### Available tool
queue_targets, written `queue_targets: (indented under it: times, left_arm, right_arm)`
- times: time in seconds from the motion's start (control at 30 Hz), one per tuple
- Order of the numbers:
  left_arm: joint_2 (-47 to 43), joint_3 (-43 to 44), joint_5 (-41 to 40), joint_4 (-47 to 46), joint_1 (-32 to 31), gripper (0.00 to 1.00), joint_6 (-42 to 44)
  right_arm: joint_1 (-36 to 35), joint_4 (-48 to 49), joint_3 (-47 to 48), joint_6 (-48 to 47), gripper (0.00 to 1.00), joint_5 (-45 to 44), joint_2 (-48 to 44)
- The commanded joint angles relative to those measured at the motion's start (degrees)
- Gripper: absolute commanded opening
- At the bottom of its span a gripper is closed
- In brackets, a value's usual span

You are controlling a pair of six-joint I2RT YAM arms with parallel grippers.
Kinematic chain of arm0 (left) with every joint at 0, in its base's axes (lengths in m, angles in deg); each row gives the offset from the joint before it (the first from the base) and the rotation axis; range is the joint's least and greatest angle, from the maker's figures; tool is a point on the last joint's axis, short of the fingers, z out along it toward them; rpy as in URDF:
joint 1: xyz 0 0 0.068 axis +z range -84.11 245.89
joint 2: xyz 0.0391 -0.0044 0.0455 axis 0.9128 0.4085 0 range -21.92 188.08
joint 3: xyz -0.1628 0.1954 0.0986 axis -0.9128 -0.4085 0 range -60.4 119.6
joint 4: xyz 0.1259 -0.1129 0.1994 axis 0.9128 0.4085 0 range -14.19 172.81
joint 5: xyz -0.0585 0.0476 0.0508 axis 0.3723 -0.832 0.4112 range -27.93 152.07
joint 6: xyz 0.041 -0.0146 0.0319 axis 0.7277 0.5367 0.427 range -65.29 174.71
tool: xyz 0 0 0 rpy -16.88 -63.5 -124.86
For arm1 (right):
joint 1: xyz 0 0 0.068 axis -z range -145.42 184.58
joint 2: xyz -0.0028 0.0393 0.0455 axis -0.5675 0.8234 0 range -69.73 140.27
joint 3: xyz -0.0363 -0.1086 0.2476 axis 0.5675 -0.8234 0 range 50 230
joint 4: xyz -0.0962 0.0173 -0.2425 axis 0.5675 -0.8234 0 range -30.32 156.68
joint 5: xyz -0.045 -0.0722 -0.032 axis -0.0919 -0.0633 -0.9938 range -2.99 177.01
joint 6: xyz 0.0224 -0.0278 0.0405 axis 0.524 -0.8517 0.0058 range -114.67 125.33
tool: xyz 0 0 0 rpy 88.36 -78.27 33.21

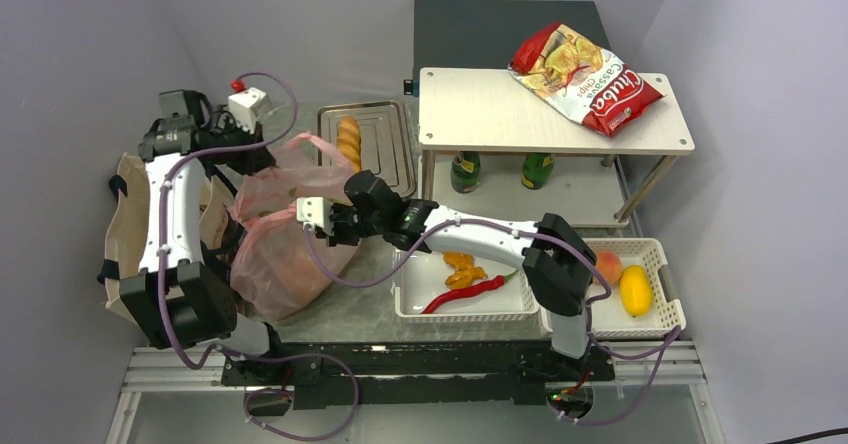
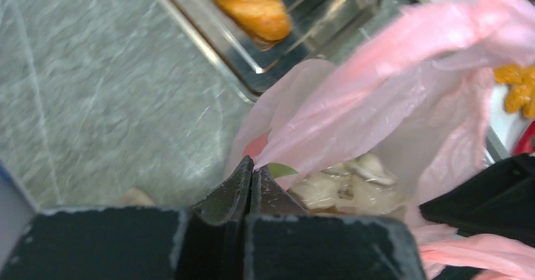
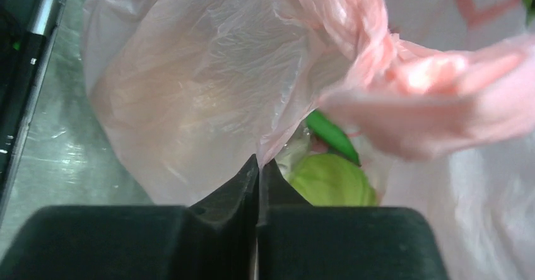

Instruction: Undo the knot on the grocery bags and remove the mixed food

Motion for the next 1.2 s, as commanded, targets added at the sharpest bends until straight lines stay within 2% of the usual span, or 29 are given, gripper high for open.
queue_targets:
  times: [0.0,0.27,0.43,0.5,0.53,0.57,0.63,0.7,0.73,0.8,0.83,0.93,1.03,1.1,1.17]
  left_arm:
    - [0.02,2.02,0.52,-1.14,6.32,0.0,-2.85]
    - [-0.36,0.78,-1.99,-5.05,9.47,0.0,-5.6]
    - [1.16,3.5,-2.15,-4.65,10.64,0.0,-7.27]
    - [1.67,5.8,-0.55,-1.59,10.96,0.01,-4.43]
    - [1.37,6.59,0.66,-0.09,11.24,0.12,-3.14]
    - [0.68,7.4,4.6,1.5,12.44,0.3,-1.28]
    - [-0.83,9.41,11.78,6.93,14.68,0.57,4.1]
    - [-1.84,13.04,17.58,17.18,16.43,0.77,15.54]
    - [-2.29,14.87,18.92,23.61,16.69,0.82,22.34]
    - [-3.64,16.77,19.9,33.89,16.69,0.86,32.79]
    - [-4.61,16.42,19.94,36.85,16.72,0.86,34.65]
    - [-11.13,10.0,19.5,37.4,16.23,0.89,39.02]
    - [-17.95,1.61,14.67,37.02,10.44,0.94,47.91]
    - [-19.64,-2.57,11.02,35.31,5.05,0.93,47.16]
    - [-19.32,-5.79,9.54,32.28,2.9,0.93,44.81]
  right_arm:
    - [-0.52,0.27,-0.2,-1.67,0.0,-2.99,-5.14]
    - [3.87,0.64,-6.28,-1.55,0.0,-9.07,-14.15]
    - [7.16,2.56,-8.24,-0.57,0.0,-7.74,-17.95]
    - [7.53,2.7,-9.26,-0.22,0.0,-5.83,-18.97]
    - [7.51,2.95,-10.21,-0.58,0.0,-4.88,-19.43]
    - [7.38,3.39,-11.13,-1.17,0.0,-4.04,-19.79]
    - [6.59,4.14,-12.49,-1.23,0.0,-3.3,-19.85]
    - [5.76,3.86,-12.61,-1.88,0.0,-2.69,-19.5]
    - [5.46,4.15,-12.86,-2.09,0.0,-2.64,-19.5]
    - [5.11,4.74,-13.17,-2.35,0.0,-2.46,-19.67]
    - [5.05,4.89,-13.27,-2.46,0.0,-2.37,-19.78]
    - [5.08,4.53,-13.48,-2.94,0.0,-2.23,-20.29]
    - [5.06,4.69,-14.19,-3.36,0.0,-1.97,-21.38]
    - [5.07,4.41,-14.28,-3.44,0.0,-1.75,-21.71]
    - [5.08,4.35,-14.46,-3.45,0.0,-1.8,-22.0]
